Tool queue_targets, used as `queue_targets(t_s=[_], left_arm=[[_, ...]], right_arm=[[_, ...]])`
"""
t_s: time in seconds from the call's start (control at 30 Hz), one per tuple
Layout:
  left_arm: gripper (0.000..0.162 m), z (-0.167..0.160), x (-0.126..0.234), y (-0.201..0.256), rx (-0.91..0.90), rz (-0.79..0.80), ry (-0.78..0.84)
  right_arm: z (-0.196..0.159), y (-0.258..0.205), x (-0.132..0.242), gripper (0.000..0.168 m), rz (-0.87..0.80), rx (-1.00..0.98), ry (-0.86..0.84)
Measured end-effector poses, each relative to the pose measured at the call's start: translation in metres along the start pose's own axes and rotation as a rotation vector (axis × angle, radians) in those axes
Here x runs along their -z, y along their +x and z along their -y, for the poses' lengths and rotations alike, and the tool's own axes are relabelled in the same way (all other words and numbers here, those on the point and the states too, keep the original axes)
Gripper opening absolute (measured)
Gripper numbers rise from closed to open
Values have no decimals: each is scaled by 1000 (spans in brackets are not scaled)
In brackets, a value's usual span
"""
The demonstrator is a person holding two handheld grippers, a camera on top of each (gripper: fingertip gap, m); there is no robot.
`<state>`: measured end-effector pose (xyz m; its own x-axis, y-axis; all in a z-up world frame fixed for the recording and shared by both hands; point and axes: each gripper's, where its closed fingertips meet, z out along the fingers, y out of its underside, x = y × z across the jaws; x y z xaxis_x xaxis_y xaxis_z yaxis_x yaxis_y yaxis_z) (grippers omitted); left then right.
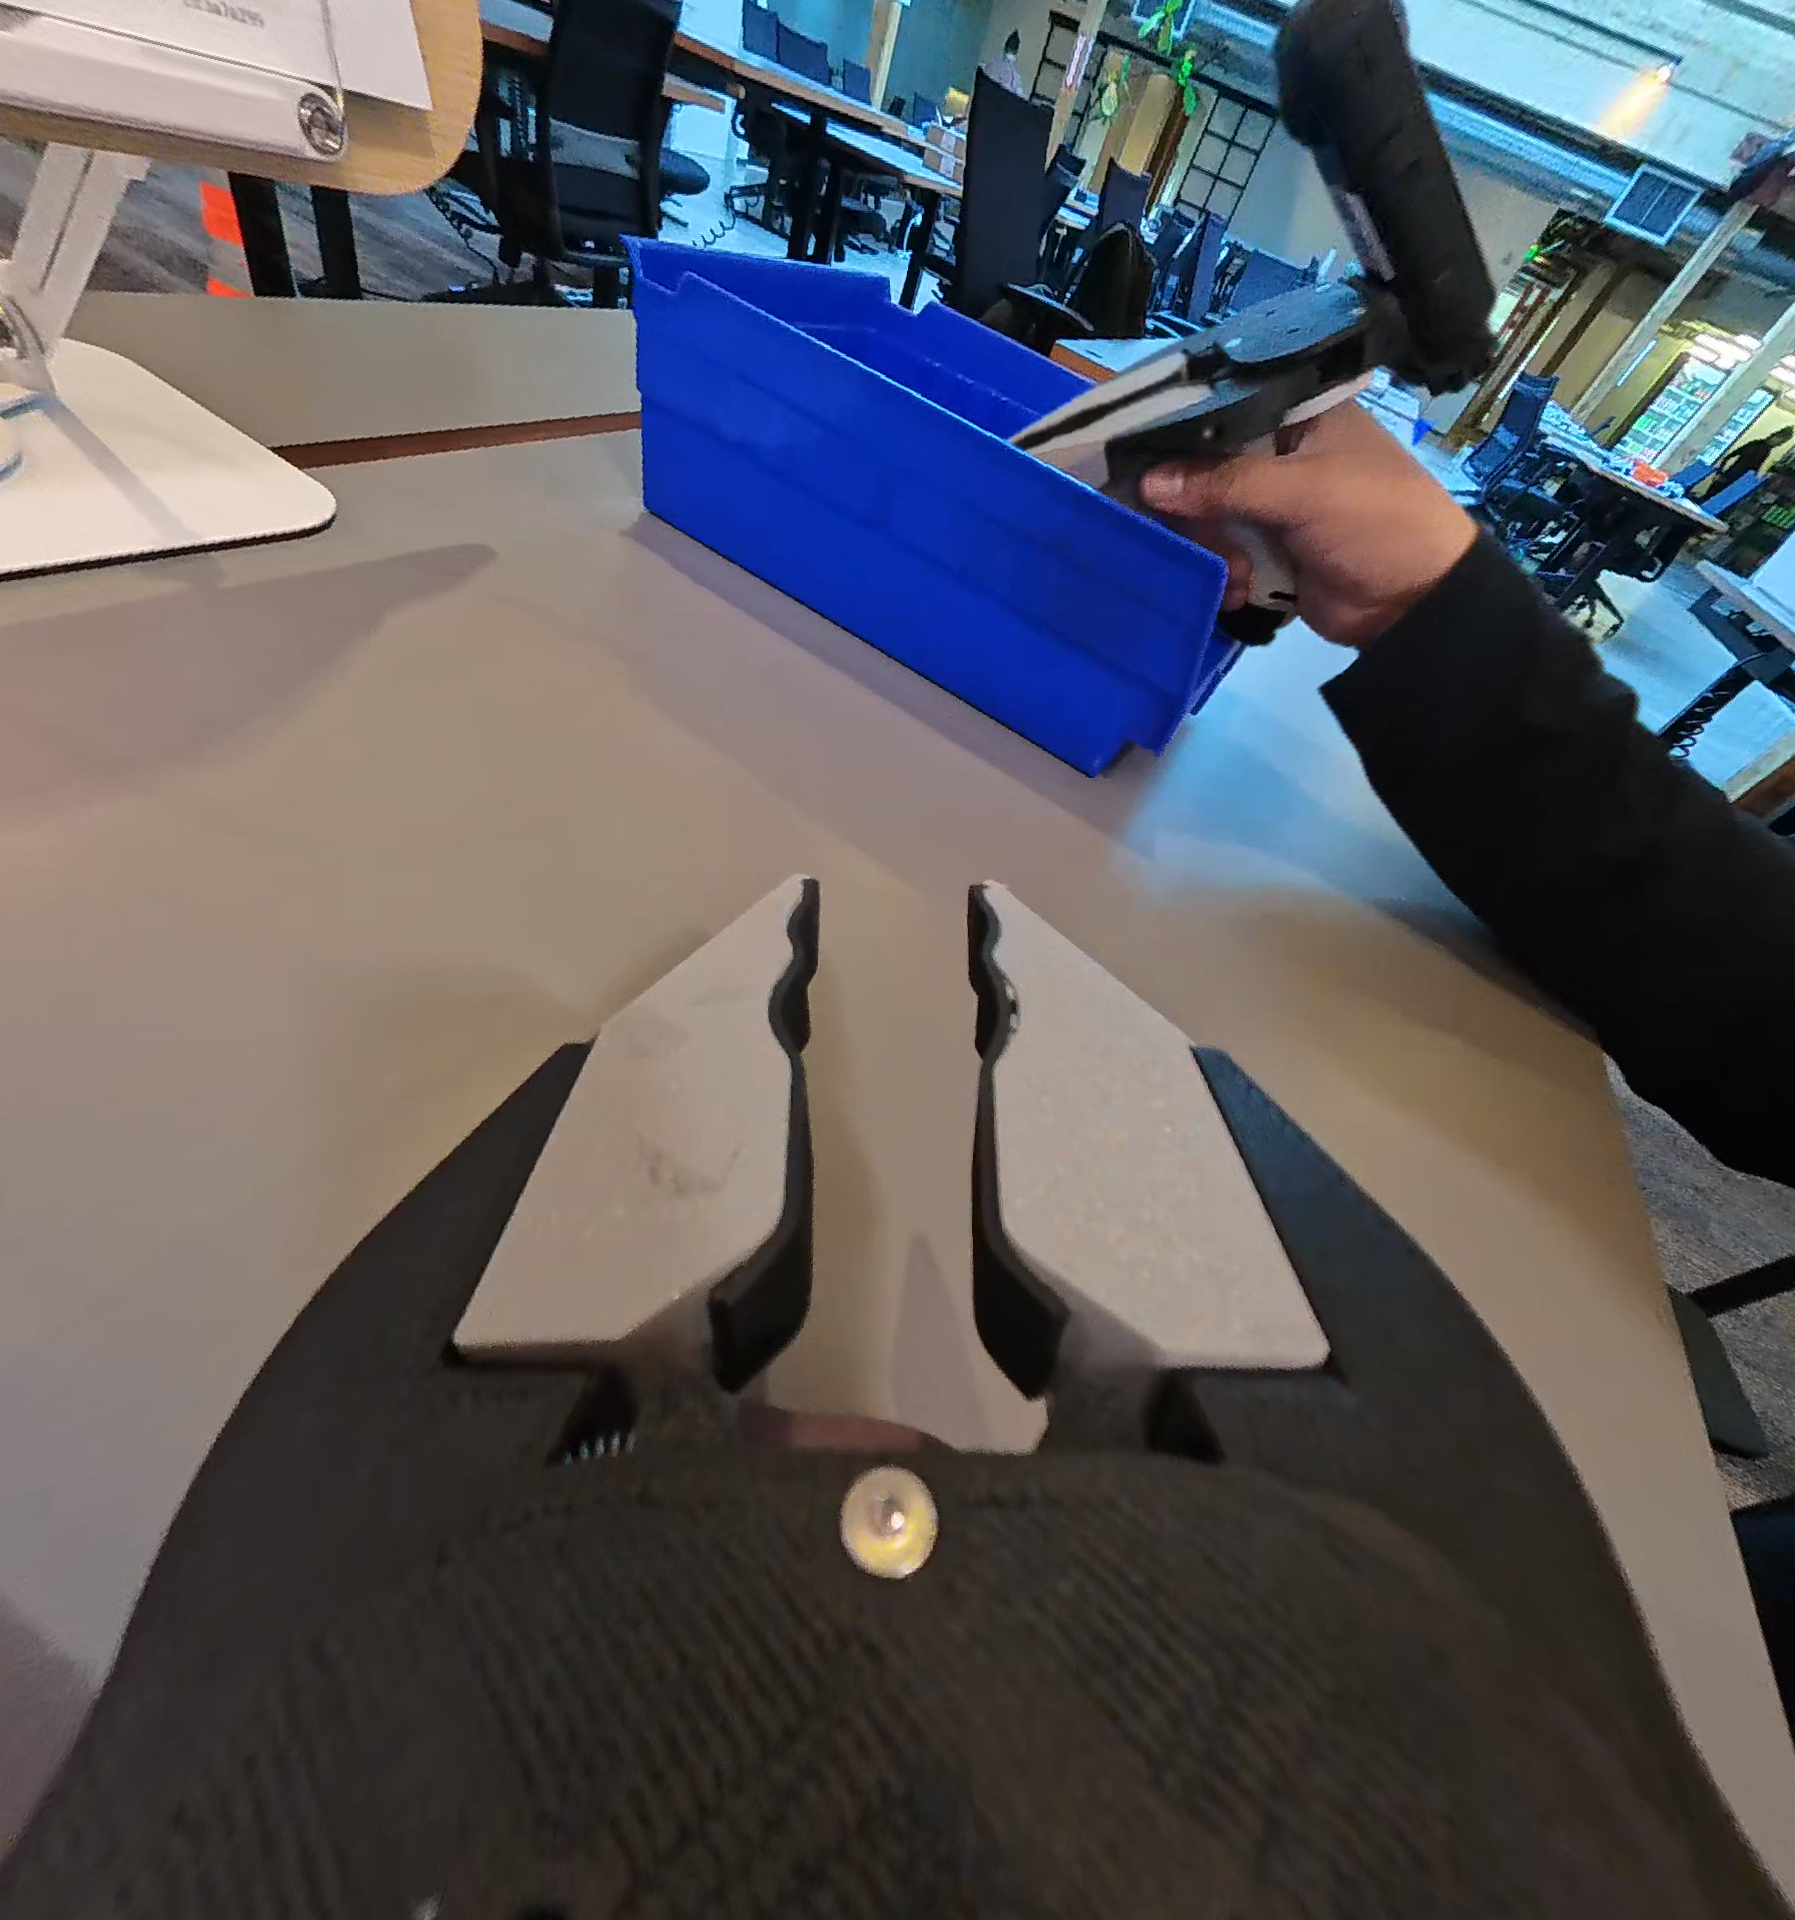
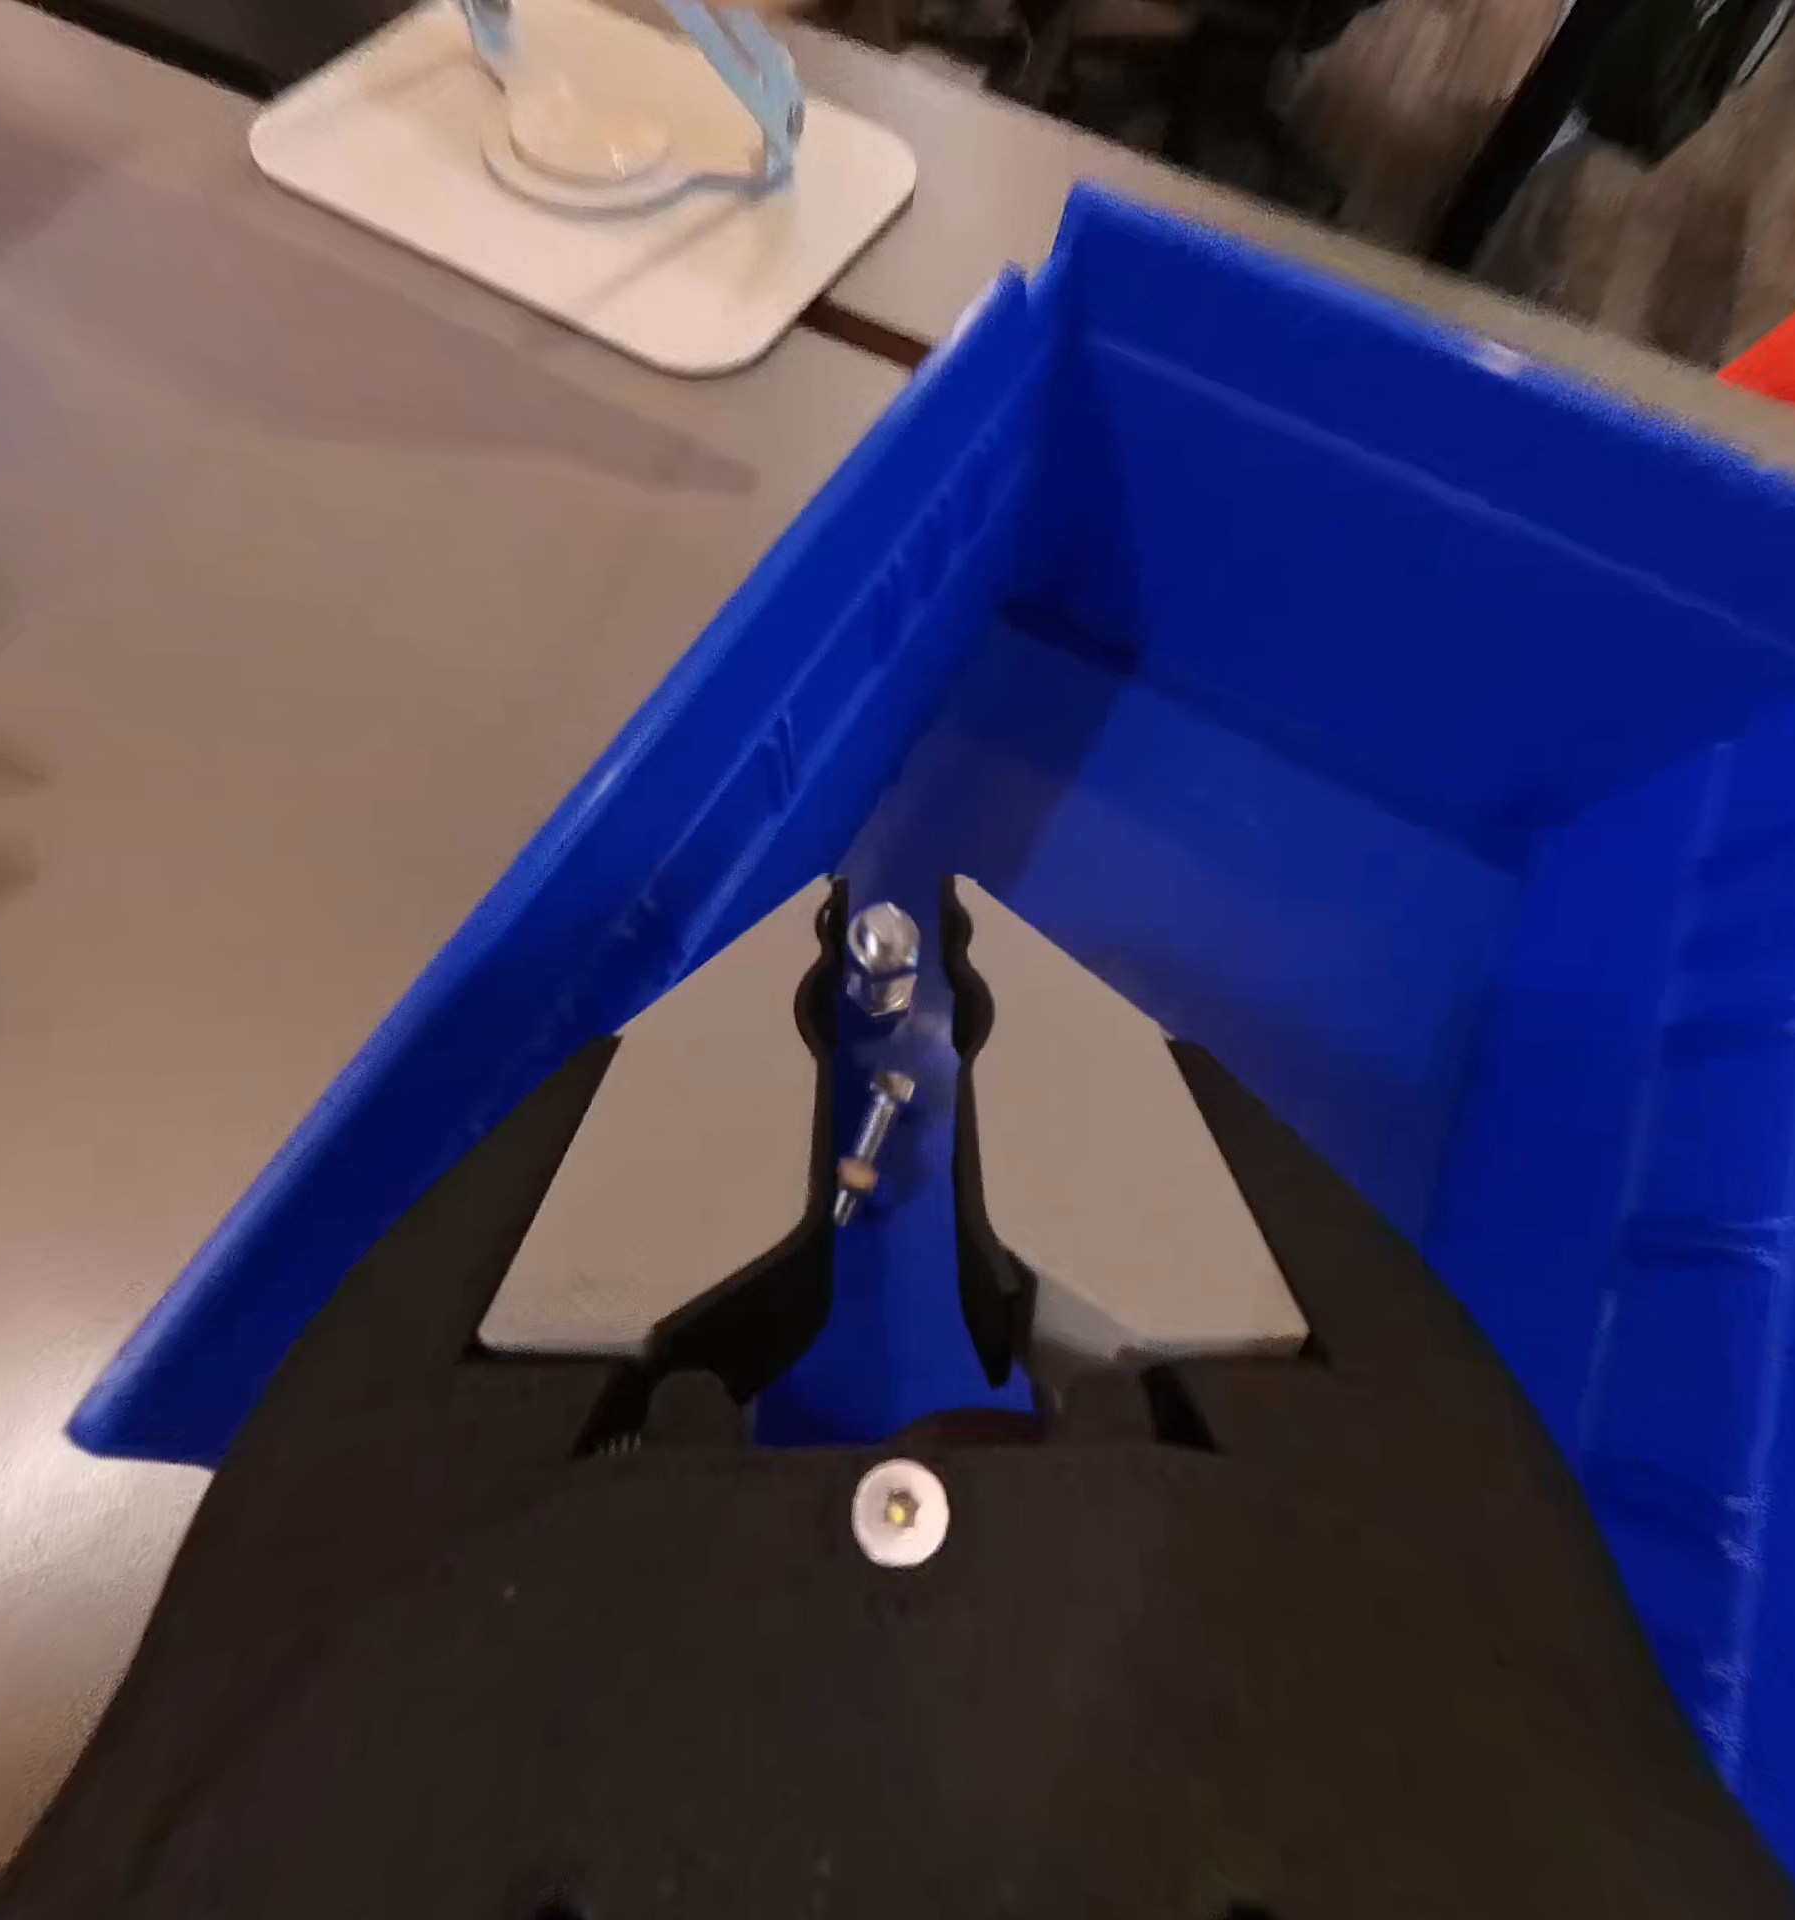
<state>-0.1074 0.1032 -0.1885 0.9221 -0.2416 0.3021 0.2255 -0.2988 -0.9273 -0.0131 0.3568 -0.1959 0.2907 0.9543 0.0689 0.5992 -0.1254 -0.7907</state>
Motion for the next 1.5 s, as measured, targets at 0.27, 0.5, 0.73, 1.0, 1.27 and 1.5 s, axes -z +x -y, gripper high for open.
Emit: queue_targets(t_s=[0.27, 0.5, 0.73, 1.0, 1.27, 1.5], left_arm=[[26, -2, -2, 2, -2, -5, -11], [25, -2, -1, -1, -4, 7, -11], [25, -2, -1, -2, -5, 15, -10], [24, -2, 0, -6, -47, 53, -15], [24, -2, 0, -7, -67, 70, -16], [24, -1, 0, -7, -63, 70, -14]], right_arm=[[84, -7, 70, 13, -48, -3, 543], [117, -62, 108, 27, 30, 62, 817], [90, -204, 59, 32, 234, 348, 603], [15, -230, -29, 42, 337, 344, 202], [-12, -228, -49, 47, 403, 269, 18], [-15, -230, -50, 46, 386, 314, 14]])
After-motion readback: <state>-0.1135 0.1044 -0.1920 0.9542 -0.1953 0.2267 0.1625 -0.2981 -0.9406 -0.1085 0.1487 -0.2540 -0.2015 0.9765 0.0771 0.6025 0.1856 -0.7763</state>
